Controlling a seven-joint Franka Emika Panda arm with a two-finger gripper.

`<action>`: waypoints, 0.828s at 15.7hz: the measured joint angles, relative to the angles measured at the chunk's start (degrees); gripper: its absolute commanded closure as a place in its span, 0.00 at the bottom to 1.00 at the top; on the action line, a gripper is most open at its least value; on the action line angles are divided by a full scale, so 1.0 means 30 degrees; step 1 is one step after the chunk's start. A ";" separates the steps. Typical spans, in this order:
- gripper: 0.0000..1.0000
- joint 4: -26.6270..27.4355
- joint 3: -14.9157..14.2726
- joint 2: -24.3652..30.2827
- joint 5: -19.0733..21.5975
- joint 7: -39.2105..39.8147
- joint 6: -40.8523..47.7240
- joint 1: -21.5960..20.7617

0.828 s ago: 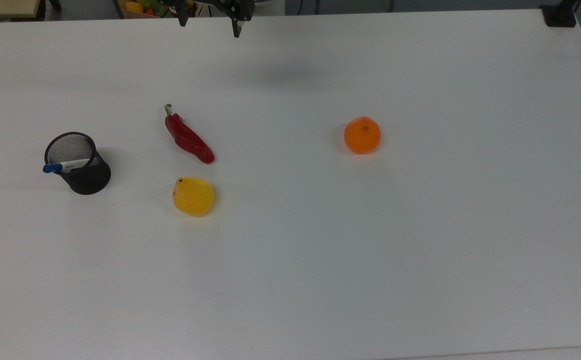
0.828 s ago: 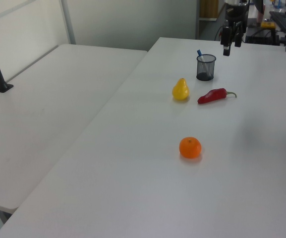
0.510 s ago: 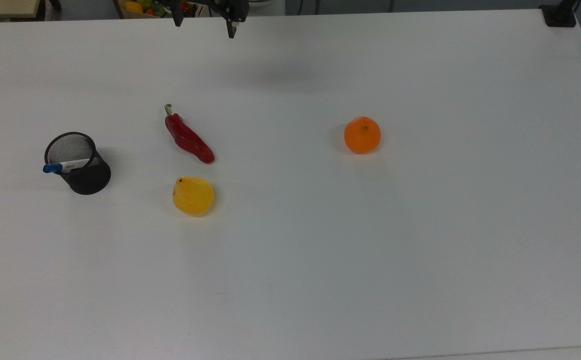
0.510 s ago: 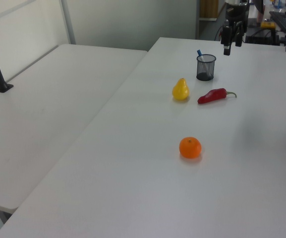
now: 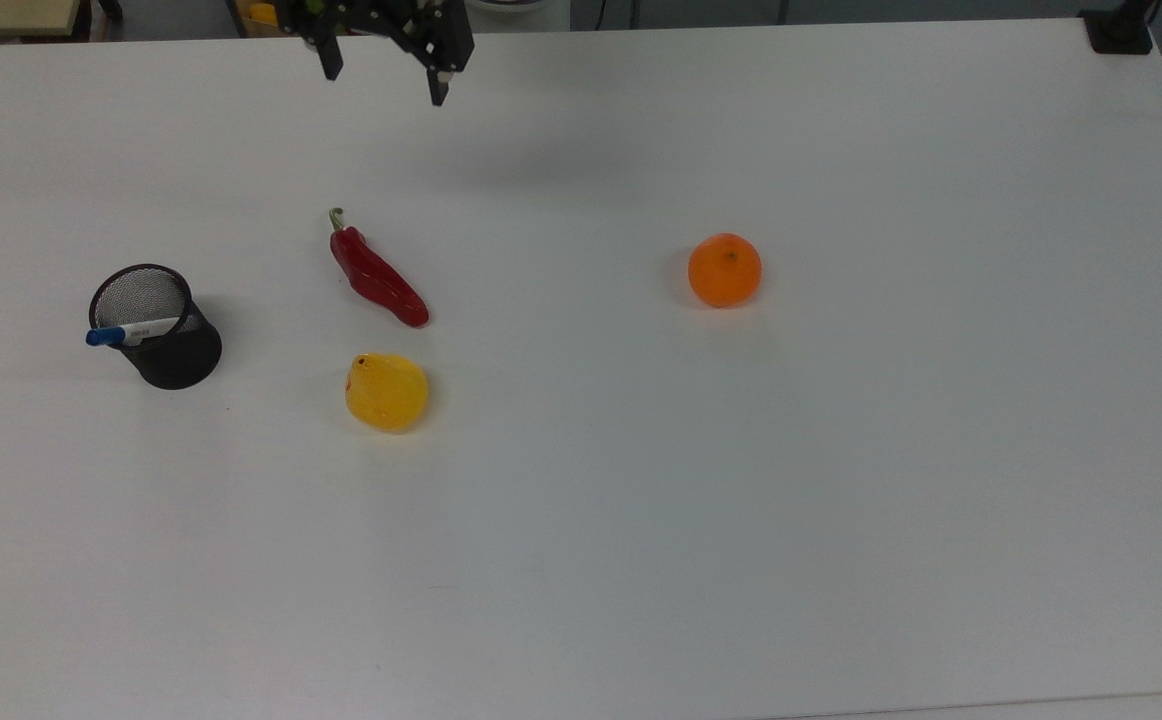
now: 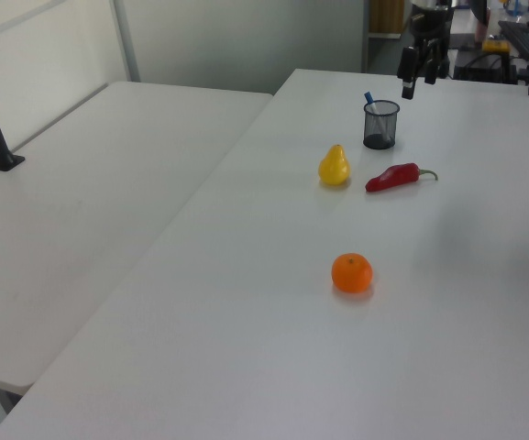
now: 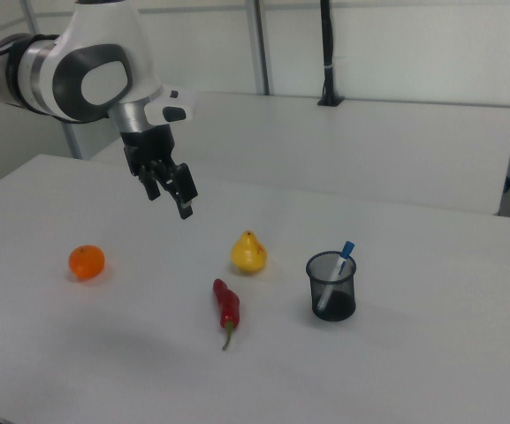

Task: Take marker pen
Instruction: 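Move the open gripper over to the black mesh pen cup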

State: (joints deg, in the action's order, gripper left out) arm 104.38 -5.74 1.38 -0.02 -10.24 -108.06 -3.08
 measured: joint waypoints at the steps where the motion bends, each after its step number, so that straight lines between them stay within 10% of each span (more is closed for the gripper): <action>1: 0.00 -0.0098 -0.0013 -0.0270 0.0000 0.0003 -0.0641 0.0207; 13: 0.00 -0.2391 -0.1285 -0.4672 -0.0006 0.0752 -0.8475 0.3470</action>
State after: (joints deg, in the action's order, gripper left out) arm 97.21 -9.60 -12.64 -0.04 -7.99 -133.48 7.33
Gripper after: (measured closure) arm 0.000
